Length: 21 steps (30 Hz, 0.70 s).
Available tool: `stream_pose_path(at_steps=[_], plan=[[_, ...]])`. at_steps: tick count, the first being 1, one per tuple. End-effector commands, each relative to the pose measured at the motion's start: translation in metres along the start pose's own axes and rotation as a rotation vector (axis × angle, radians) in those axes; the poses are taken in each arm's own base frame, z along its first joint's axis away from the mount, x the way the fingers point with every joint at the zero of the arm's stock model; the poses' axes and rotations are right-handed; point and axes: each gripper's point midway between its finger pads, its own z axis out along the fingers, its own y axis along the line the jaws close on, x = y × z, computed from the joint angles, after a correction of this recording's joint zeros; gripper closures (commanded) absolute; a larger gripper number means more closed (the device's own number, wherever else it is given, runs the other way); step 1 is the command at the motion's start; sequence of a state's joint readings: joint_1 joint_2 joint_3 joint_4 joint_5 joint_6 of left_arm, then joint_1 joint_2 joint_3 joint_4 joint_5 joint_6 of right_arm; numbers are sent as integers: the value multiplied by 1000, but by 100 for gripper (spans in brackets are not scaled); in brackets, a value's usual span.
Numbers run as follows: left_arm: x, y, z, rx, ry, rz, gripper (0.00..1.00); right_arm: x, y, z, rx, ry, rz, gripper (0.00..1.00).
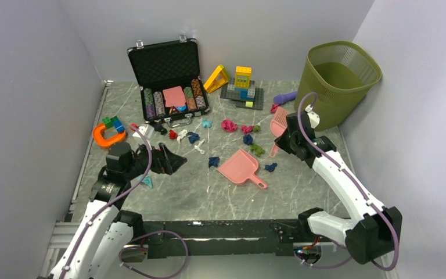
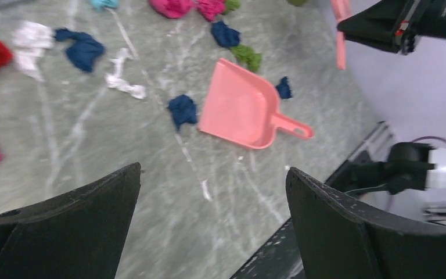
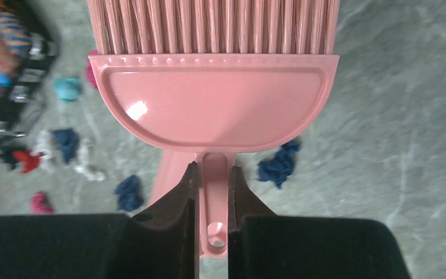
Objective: Sweep away the paper scraps from the table
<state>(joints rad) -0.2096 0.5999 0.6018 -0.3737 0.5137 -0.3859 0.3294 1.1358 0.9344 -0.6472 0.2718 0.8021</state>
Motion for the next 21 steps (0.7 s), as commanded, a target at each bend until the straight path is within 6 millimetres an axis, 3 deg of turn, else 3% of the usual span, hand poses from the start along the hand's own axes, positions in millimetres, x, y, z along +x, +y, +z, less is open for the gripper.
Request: stream_pose_path(at_steps=[1,4,10,21], plan=[[-22,-41,21,211,-117,-174,1,0,39,-20,-200,7,189,100],[-30,-58,36,213,-141,-158,1,5,59,-31,-305,31,296,100],[-29,-119,69,313,-133,-128,1,9,86,-46,-441,74,417,100],[-21,-190,138,410,-138,-73,12,11,97,-66,-479,149,475,100]])
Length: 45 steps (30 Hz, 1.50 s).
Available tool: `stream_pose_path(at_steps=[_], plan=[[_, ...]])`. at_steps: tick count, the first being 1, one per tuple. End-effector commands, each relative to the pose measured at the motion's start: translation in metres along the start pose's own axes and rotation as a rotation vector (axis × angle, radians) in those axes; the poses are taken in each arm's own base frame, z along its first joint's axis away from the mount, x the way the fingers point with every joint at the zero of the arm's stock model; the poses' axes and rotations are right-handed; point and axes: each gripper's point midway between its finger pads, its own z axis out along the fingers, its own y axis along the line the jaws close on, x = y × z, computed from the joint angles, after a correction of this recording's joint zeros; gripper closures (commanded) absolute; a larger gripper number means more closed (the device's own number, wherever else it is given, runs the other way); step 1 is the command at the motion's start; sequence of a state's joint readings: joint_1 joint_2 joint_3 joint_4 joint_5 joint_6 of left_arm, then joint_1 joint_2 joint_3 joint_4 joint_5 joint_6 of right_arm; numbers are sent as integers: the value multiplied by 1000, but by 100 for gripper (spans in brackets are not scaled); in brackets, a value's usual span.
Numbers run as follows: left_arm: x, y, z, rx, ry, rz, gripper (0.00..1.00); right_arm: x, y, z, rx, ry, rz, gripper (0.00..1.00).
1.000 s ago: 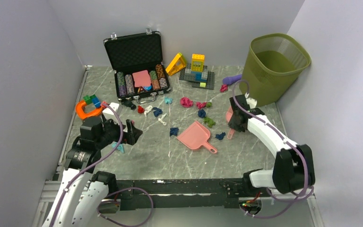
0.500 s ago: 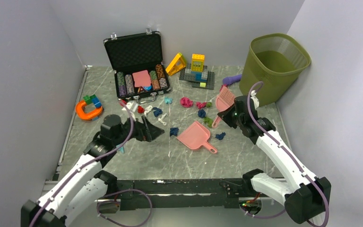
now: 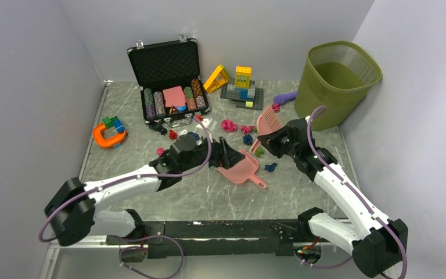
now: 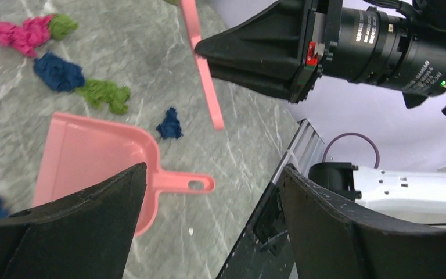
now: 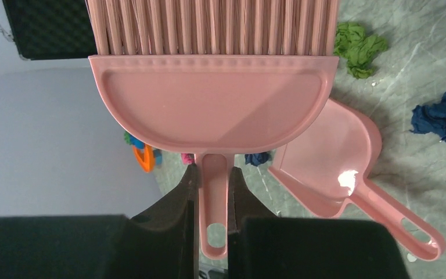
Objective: Sweep away the paper scraps from the table
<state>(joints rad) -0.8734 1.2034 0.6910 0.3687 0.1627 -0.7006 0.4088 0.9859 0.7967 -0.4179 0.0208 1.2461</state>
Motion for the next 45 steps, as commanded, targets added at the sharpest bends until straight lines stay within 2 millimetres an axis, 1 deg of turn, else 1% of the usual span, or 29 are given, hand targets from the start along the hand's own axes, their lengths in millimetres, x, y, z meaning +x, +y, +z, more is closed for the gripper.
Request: stream_pose_path(at_steps=[1,6,9,11,17,21,23,24,25,26,27,29,32,34,38,40,42,45], plan=[[-39,-39,30,90,-152,39,15,1,33,-19,-109,32,56,100],[-35,-52,64,95,-151,57,29,3,35,-25,-130,38,78,100],[-31,-52,80,75,-137,44,35,2,38,-30,-137,38,88,100],[-30,-51,85,78,-145,38,41,2,39,-32,-141,39,95,100],[-30,-49,92,72,-149,38,57,2,38,-36,-145,39,135,100],[-28,-47,92,70,-148,49,78,4,39,-37,-157,48,150,100],[-28,-46,92,69,-147,56,93,7,39,-37,-161,65,150,99],[-31,-42,92,45,-163,59,100,8,38,-37,-160,71,147,87],[-30,-40,90,34,-159,62,100,9,37,-38,-154,73,134,50],[-31,-40,88,27,-160,66,100,7,36,-38,-147,64,122,30],[-32,-37,85,12,-159,69,100,5,31,-39,-123,48,95,3],[-34,-29,77,-20,-152,55,100,-3,25,-42,-103,0,36,0],[-41,-15,60,-30,-116,20,100,-12,27,-48,-138,-58,-120,0],[-41,-6,47,-19,-73,-12,100,-14,33,-53,-187,-74,-263,0],[-45,9,17,6,6,-67,100,-11,39,-62,-273,-73,-501,1],[-45,10,2,35,60,-85,100,1,49,-67,-378,-40,-607,1],[-45,5,-14,76,111,-90,100,18,63,-76,-531,14,-689,1],[-43,-5,-32,138,179,-98,100,41,77,-87,-716,90,-743,1]])
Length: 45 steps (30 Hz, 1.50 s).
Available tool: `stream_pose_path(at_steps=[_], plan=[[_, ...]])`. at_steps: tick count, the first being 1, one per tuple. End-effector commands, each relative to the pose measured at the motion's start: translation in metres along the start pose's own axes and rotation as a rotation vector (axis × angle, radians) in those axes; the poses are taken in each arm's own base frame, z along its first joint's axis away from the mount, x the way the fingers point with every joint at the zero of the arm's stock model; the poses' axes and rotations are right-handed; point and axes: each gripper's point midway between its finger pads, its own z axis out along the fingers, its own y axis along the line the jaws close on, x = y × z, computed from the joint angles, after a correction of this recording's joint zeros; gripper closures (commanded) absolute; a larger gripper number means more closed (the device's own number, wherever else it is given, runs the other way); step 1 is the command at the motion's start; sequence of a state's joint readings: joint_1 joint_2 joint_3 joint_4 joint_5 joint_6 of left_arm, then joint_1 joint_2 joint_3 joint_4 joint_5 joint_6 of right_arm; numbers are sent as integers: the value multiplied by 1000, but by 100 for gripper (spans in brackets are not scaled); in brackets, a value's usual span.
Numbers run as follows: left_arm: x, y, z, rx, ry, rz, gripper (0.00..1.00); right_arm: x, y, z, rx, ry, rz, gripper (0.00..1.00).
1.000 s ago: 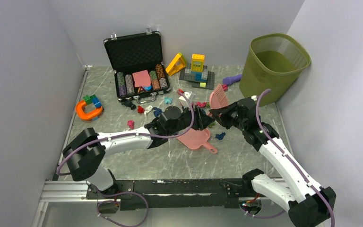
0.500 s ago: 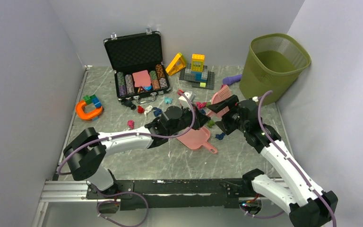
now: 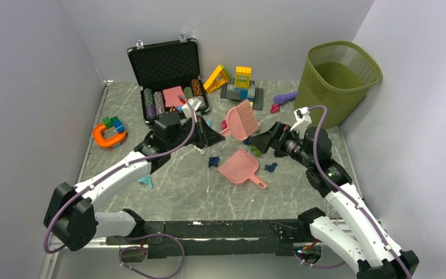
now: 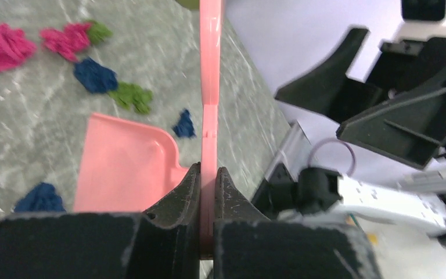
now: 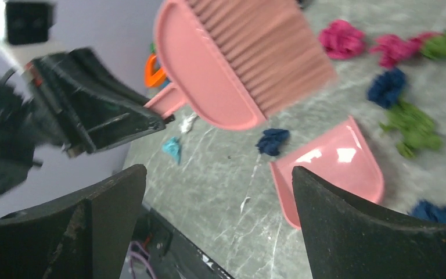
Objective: Sweep away the paper scraps from the table
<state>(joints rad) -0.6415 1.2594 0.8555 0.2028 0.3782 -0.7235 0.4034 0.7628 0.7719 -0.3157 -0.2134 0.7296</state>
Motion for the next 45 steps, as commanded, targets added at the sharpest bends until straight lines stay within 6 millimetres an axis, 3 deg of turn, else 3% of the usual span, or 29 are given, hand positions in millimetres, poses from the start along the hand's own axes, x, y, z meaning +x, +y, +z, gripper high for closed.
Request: stream_pose_path(at_steps=[1,7,13,20,26,29,32,35,41,43,45], plan=[[18,-41,-35,195,179,-17,100,6,58,-8,-388,22,-212,1],[21,-64,-60,273,232,-20,100,8,73,-4,-484,43,-200,1],[19,-77,-78,288,217,-3,100,-4,66,-1,-404,4,-231,1],[15,-74,-86,236,203,36,100,-9,46,-2,-294,-37,-258,1],[19,-83,-84,308,232,14,100,20,85,-12,-613,88,-245,1],[18,-93,-85,371,239,-1,100,24,99,-19,-722,109,-227,4],[16,-100,-88,410,232,1,100,26,100,-21,-737,114,-223,12],[13,-107,-92,440,222,8,100,28,101,-22,-743,127,-226,28],[12,-110,-94,454,224,15,100,26,114,-37,-839,105,-191,83],[12,-106,-93,434,215,21,90,25,114,-38,-844,93,-179,99],[8,-103,-93,414,189,28,72,25,113,-37,-836,88,-167,100]])
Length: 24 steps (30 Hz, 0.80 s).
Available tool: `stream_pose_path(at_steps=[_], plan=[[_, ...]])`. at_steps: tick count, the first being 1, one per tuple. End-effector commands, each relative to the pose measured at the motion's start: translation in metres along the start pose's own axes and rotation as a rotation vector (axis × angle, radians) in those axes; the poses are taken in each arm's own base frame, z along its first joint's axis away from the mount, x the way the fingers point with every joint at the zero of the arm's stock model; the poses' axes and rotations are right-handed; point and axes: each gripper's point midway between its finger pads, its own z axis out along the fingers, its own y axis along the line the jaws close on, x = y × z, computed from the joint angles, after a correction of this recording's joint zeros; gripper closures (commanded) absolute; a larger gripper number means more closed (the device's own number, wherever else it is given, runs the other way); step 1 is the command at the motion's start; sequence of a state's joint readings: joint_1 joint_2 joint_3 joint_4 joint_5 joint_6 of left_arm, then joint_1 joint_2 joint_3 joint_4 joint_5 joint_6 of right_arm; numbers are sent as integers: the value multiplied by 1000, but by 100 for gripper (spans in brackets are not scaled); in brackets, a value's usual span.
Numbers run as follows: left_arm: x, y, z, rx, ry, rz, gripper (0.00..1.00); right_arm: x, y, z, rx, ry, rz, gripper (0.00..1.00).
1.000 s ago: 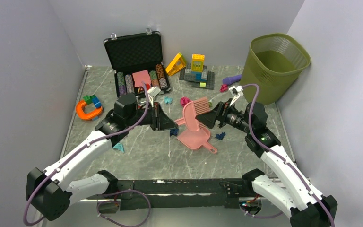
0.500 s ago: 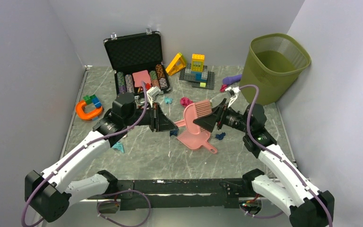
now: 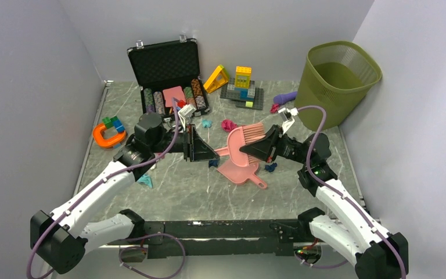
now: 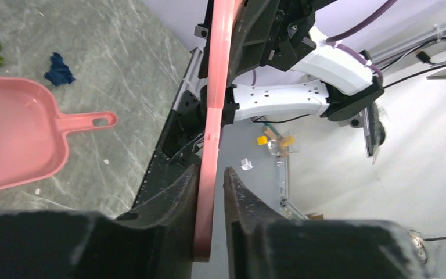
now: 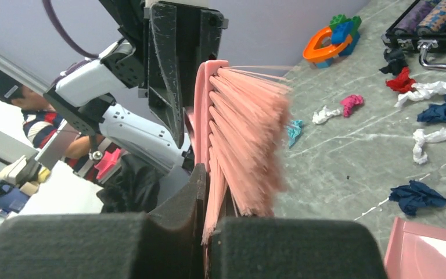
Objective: Sweep away the paper scraps from the table
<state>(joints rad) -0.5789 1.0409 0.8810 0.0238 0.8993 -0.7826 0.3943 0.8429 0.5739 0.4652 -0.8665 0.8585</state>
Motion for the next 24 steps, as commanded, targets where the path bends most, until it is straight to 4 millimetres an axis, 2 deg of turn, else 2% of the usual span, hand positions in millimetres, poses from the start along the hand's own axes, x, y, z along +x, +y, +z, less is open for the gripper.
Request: stream_pose_path(at_steps=[1,4,6,8,15,21,22,24], plan=[[-15,-13,-6,18,-77,71,65,-9,18,0,-75,-49,-43,100],[-21,-9,-11,-1,-142,66,38,-11,15,0,-70,-73,-19,100],[-26,-7,-13,-19,-188,65,30,-13,14,0,-69,-102,-1,100],[-30,-6,-14,-25,-223,64,26,-12,12,-2,-68,-126,12,100],[-39,-5,-15,-25,-291,70,28,-11,12,-4,-114,-184,61,100],[-35,2,-7,-6,-246,23,31,-11,13,-2,-122,-187,68,100],[-34,2,-6,-2,-243,19,33,-10,12,-1,-115,-181,67,100],[-34,1,-5,14,-240,15,47,-10,10,1,-104,-175,70,100]])
